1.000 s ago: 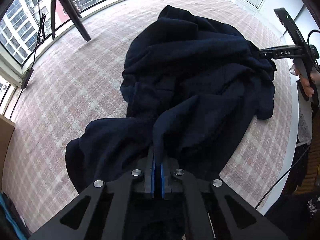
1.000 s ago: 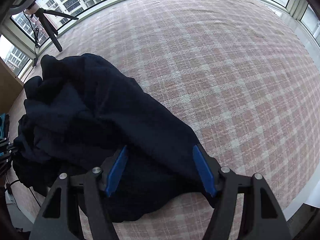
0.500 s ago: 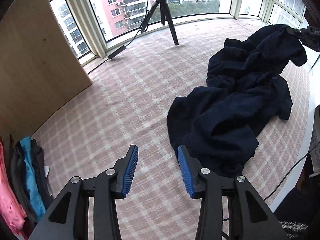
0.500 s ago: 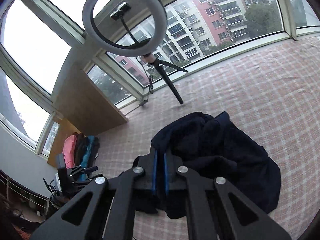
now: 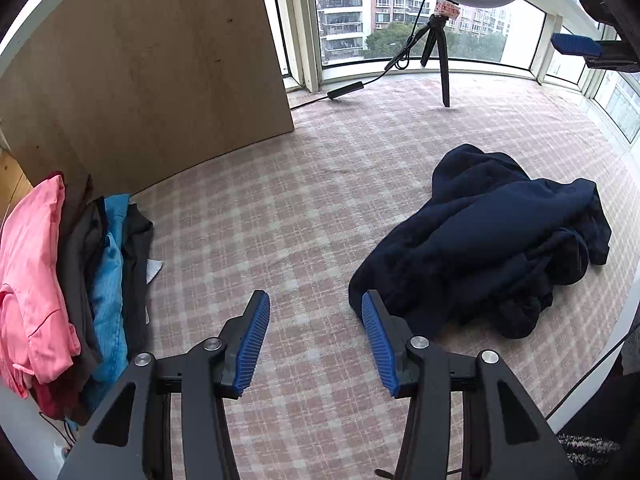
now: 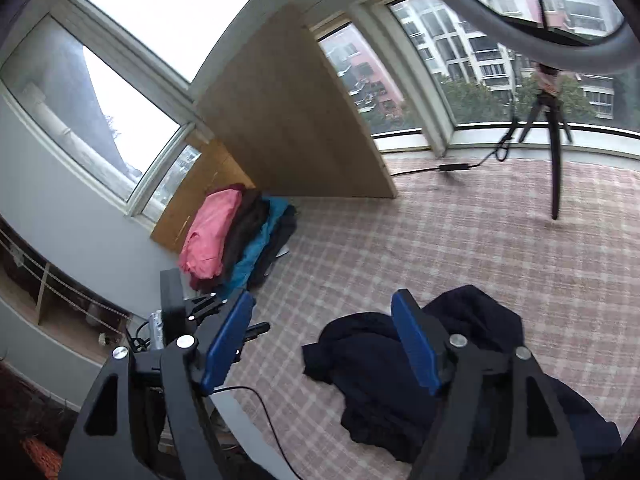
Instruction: Fold clothes
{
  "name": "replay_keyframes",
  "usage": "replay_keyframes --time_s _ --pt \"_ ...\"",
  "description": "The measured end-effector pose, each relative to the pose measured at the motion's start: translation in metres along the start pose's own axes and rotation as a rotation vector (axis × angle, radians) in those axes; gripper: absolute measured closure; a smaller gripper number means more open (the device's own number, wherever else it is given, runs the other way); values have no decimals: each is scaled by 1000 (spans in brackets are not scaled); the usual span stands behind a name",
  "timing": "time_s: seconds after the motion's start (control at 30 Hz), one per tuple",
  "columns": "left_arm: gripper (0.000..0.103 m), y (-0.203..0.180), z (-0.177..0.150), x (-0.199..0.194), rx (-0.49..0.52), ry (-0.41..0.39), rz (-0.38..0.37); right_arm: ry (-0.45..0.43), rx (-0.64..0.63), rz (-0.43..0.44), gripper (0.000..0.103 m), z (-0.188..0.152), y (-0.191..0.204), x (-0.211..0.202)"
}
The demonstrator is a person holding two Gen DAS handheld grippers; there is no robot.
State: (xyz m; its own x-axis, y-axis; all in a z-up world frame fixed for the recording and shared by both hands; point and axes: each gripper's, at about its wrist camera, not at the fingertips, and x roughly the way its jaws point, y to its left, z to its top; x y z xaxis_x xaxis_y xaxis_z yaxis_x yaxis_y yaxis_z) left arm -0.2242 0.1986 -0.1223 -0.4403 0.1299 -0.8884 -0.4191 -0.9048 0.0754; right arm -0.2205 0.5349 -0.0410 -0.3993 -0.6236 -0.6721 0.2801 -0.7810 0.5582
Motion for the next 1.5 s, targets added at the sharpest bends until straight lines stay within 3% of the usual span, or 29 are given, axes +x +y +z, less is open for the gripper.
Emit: replay_keyframes --time_s 0.07,0.13,0.2,0.27,0.43,0.47,0.5,0.53,0.63,0.77,0.87,0.93,1.0,1.03,1.1,1.2,1.33,1.47,1.5 --pt "55 -12 9 10 30 13 -40 -31 66 -157 32 -15 -51 -20" --pt "54 -33 20 23 79 26 -97 49 103 -300 32 -42 -99 -21" --pt "44 -60 31 38 148 41 -168 132 139 -442 32 -68 -147 -21" --pt "41 -87 40 55 218 69 -219 212 185 -505 32 -95 -187 -18" --pt "42 -140 55 95 360 134 -237 217 222 -531 32 -128 -232 -16" --pt "61 -145 57 100 366 149 -257 227 215 -510 34 -133 -228 -16" --pt "95 -148 56 102 371 172 -296 238 209 -488 54 -138 -224 -16" --pt "101 -149 53 100 378 181 -313 249 203 -465 82 -143 -220 -15" --pt "101 -144 41 84 394 163 -304 265 169 -438 90 -162 -200 -22" --pt "101 -124 20 56 340 171 -370 259 200 -361 90 -187 -179 -44" --pt "100 -117 -1 42 334 205 -403 374 179 -380 89 -208 -170 -42" --pt "97 -110 1 36 330 193 -368 452 165 -393 82 -223 -164 -40" --pt "95 -104 3 29 326 181 -332 370 196 -390 81 -215 -168 -58" --pt "91 -100 5 26 324 175 -314 327 213 -388 75 -211 -171 -67" --pt "76 -93 7 20 320 163 -278 223 218 -412 63 -198 -175 -83" --pt "63 -90 34 23 325 103 -242 205 170 -439 60 -182 -181 -78" --pt "53 -113 66 53 374 106 -310 209 144 -440 60 -170 -185 -72" --pt "53 -144 71 88 463 162 -331 220 133 -429 59 -161 -189 -67" --pt "69 -150 71 96 466 184 -327 220 134 -437 58 -161 -188 -63"
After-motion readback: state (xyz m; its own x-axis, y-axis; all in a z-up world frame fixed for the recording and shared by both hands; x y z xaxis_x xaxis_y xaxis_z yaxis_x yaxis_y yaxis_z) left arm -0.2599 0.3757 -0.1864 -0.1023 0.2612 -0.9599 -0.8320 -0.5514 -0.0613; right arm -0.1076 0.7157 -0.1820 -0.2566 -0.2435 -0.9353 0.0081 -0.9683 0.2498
